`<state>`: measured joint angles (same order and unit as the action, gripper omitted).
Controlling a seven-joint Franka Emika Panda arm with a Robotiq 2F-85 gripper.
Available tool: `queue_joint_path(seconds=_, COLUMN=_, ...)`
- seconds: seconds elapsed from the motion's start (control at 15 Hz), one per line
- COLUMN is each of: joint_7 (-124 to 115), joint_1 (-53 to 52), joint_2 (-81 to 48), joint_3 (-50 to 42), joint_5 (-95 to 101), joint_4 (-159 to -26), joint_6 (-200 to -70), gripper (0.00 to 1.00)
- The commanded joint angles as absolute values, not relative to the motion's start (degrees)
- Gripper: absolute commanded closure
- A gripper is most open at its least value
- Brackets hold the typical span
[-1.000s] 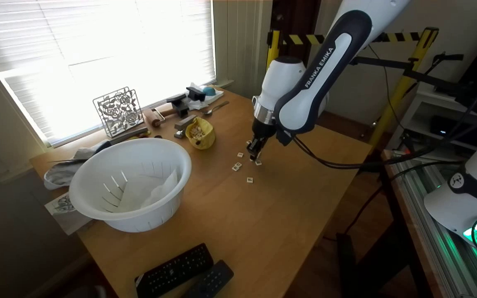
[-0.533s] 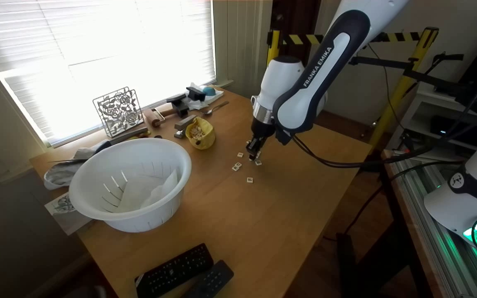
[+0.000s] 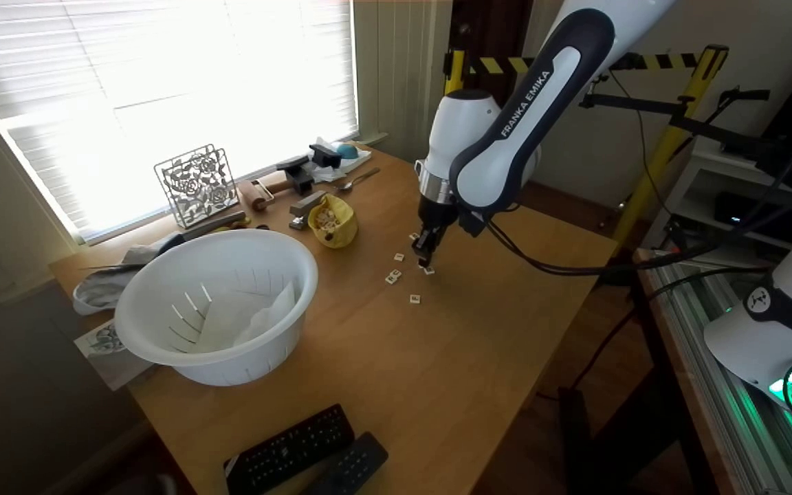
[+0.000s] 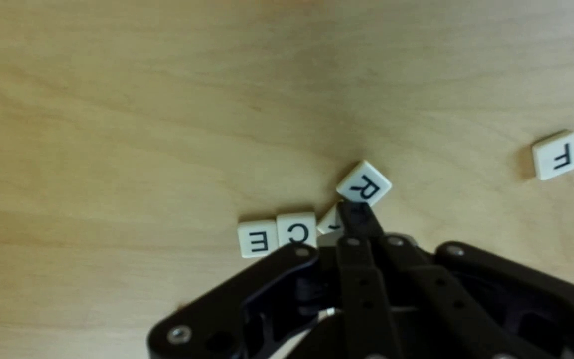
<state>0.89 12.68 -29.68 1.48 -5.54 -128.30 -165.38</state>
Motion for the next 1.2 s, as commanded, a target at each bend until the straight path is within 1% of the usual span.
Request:
queue_joint_path(seconds=0.0, joint_7=1.68, joint_1=11.31, joint_2=-29.96, joint_3=0.0, joint_5=-5.23, joint_4=-128.25, joint_6=-162.87, gripper=1.0)
queue_joint_path(seconds=0.47, joint_7=1.69, joint_1=10.23, joint_2=-29.51, joint_3=-1.13, joint_5=-5.01, joint_4=-128.18, joint_6=-162.23, gripper=1.0)
queue_joint_path(seconds=1.13, joint_7=3.97, joint_1=10.99, joint_2=-25.0, joint_3=-0.08, joint_5=-5.53, joint_4=-129.32, joint_6=-162.15, gripper=1.0)
